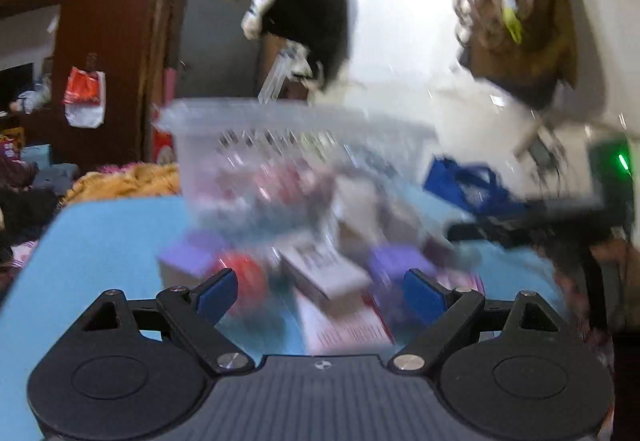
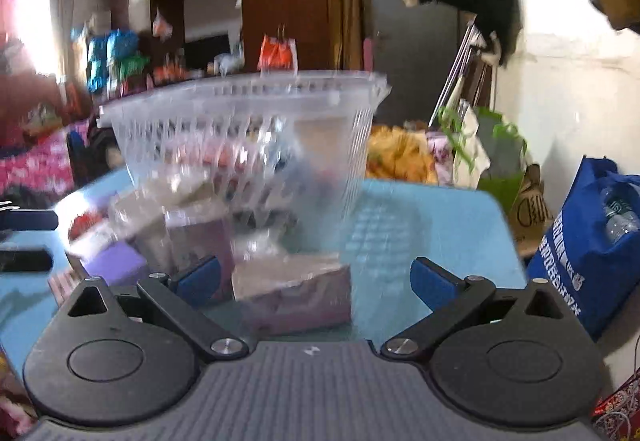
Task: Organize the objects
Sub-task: 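Grasp the white KENT box with the left tool while the right grasps a plastic-wrapped purple box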
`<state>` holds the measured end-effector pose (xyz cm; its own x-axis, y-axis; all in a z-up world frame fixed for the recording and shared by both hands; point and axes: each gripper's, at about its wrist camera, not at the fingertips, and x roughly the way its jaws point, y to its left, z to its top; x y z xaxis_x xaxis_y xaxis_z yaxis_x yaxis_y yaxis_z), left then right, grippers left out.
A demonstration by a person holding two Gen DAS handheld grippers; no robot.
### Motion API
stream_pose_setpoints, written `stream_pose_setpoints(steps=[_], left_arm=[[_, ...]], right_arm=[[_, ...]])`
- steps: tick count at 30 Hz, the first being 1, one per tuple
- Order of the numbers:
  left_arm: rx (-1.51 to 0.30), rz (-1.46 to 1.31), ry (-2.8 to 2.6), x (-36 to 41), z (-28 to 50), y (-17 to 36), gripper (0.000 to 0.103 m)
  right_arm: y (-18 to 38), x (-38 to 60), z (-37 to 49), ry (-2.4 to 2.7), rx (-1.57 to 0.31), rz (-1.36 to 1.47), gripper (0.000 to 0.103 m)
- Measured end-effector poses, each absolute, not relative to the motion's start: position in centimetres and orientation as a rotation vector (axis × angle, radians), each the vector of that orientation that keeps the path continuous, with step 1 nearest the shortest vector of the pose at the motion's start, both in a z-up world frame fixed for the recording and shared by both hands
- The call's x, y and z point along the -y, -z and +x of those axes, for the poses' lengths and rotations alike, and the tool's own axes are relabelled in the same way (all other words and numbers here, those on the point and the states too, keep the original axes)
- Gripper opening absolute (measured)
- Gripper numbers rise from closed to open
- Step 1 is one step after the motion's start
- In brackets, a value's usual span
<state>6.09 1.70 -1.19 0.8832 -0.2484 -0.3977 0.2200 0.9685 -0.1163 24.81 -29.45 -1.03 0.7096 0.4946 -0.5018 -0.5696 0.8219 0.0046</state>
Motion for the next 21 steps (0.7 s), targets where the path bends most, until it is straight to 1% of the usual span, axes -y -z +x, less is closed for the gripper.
stream_pose_setpoints(steps=[2,5,7,10,11,12,13,14,15,16,21], left_arm=[[-0.442,-0.036,0.245,-0.9,6.0,1.9,0.092],[-0.461,-0.027,0.256,-0.1,6.2,2.4,0.092],[-0.483,-0.020,0.245,0.4,6.6,2.8,0.092],[-0.530,0.015,0.226,1.3,7.3,3.5,0.092],[-0.528,0.027,0.223,1.5,7.3,3.6,0.092],[-0.522,0.036,0.215,1.6,7.2,3.6,0.092],[-0.518,0.034,0.209,1.8,7.2,3.7,0.091],[-0.512,0.026,0.206,1.6,7.1,3.7,0.081],[-0.501,0.021,0.205,1.5,7.0,3.8,0.069],[-0.490,0.024,0.204,1.4,6.8,3.8,0.061],[-0.419,0.048,0.198,0.7,5.1,4.6,0.060]], right_arm=[[1.4,29.1,24.9,-0.608,-0.544,-0.168,0.103],[1.3,29.3,25.0,-0.614,-0.533,-0.188,0.103],[1.5,28.9,25.1,-0.609,-0.548,-0.209,0.099],[1.8,28.4,25.0,-0.604,-0.561,-0.243,0.093],[1.9,28.3,24.9,-0.597,-0.560,-0.253,0.087],[1.9,28.2,24.9,-0.594,-0.560,-0.255,0.079],[1.8,28.4,24.8,-0.601,-0.558,-0.246,0.076],[1.8,28.6,24.8,-0.601,-0.553,-0.236,0.071],[1.8,28.7,24.7,-0.599,-0.546,-0.228,0.071],[1.7,29.0,24.5,-0.594,-0.526,-0.218,0.071],[1.3,29.5,23.8,-0.565,-0.455,-0.186,0.070]])
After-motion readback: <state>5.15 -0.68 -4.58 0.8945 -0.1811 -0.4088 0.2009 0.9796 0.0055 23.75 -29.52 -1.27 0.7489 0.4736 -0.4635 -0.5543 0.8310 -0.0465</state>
